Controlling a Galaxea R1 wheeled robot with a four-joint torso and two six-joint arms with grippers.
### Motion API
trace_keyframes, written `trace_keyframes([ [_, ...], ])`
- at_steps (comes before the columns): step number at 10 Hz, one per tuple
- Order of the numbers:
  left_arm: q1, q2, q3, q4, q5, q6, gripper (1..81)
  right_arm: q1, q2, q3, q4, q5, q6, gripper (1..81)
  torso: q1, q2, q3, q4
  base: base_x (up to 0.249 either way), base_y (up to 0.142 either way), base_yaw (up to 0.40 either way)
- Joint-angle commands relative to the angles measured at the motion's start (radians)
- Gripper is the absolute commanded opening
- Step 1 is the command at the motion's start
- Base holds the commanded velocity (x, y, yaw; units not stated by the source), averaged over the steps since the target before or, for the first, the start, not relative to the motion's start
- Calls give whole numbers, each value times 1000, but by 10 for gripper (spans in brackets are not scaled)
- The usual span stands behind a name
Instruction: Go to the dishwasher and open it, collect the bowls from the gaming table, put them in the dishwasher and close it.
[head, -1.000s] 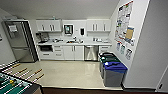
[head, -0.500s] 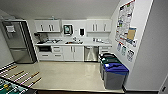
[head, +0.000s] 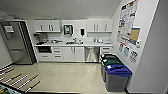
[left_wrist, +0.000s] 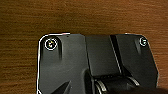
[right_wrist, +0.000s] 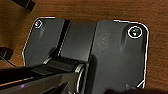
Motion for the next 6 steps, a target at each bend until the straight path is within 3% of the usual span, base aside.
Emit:
trace_keyframes([
  [1, -60, 2, -2, -2, 46, 5, 811, 54, 0, 1, -10, -50, -4, 811, 0, 0, 0, 0, 141, 66, 0],
  [6, -60, 0, -2, -2, 47, 5, 811, 54, 0, 1, -9, -50, -3, 811, 0, 0, 0, 0, 141, 66, 0],
])
